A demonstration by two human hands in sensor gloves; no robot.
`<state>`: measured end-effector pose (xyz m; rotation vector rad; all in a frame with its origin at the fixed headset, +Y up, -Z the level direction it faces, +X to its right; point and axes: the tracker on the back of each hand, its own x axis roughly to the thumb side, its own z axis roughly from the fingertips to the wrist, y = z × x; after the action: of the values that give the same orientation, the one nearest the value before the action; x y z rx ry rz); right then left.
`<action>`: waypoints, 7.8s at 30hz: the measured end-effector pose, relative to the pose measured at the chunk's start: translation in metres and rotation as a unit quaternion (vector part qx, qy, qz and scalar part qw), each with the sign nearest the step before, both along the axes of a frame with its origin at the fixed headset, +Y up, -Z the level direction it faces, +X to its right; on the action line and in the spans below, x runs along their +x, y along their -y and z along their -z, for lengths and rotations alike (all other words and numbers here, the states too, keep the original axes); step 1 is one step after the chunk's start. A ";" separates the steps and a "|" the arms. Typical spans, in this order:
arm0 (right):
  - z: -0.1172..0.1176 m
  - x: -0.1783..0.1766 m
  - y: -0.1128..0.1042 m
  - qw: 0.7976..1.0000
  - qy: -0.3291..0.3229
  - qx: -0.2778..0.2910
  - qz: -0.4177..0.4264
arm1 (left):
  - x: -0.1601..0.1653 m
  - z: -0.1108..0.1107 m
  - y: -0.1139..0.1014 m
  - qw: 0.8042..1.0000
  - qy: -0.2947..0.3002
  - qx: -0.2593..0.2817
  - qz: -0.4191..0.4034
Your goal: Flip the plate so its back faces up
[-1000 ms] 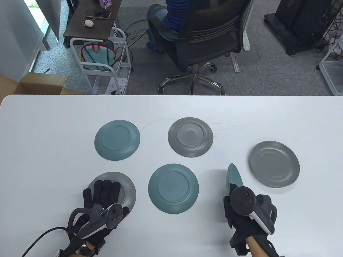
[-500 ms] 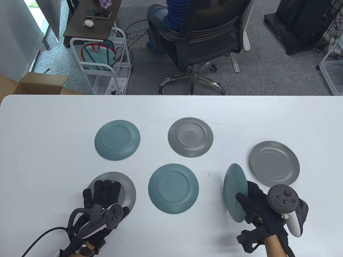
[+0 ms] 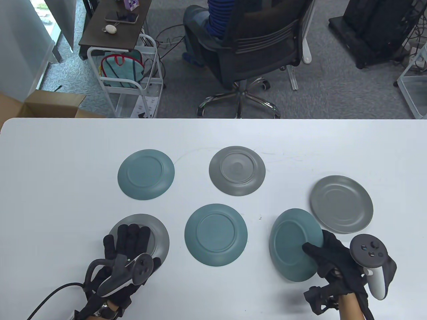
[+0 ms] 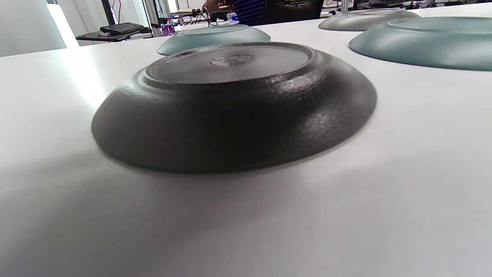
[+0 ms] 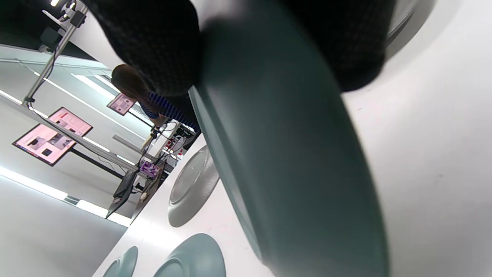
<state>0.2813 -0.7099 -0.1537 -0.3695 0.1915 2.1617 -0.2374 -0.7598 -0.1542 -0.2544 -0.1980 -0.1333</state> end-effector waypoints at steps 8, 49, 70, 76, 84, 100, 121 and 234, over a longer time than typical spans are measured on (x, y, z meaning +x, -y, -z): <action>-0.001 0.006 0.019 0.999 0.005 -0.042 0.002 | 0.000 0.000 0.000 1.000 0.000 0.000 0.001; 0.004 0.019 0.060 0.967 0.037 -0.191 -0.165 | 0.002 -0.001 0.000 1.000 0.002 0.001 0.004; 0.010 0.007 0.057 0.946 0.011 -0.208 -0.250 | 0.002 -0.001 0.000 1.000 -0.001 -0.001 0.007; 0.011 0.006 0.056 0.941 0.011 -0.210 -0.267 | 0.002 -0.001 0.000 1.000 0.000 -0.001 0.007; 0.011 0.006 0.052 0.941 0.012 -0.199 -0.274 | 0.002 0.000 0.001 1.000 0.000 -0.004 0.006; 0.042 -0.007 0.017 0.915 -0.006 -0.117 -0.386 | 0.002 0.002 0.001 1.000 -0.005 -0.011 0.009; 0.129 -0.008 0.038 0.897 0.010 -0.174 -0.407 | 0.001 0.004 0.002 1.000 -0.008 -0.012 0.010; 0.098 0.095 0.026 0.941 0.332 -0.021 0.061 | -0.003 0.006 0.005 1.000 -0.011 -0.017 0.002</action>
<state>0.3768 -0.7358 -0.2519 -1.0554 -0.1204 1.7993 -0.2402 -0.7648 -0.1602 -0.2905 -0.1777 -0.1304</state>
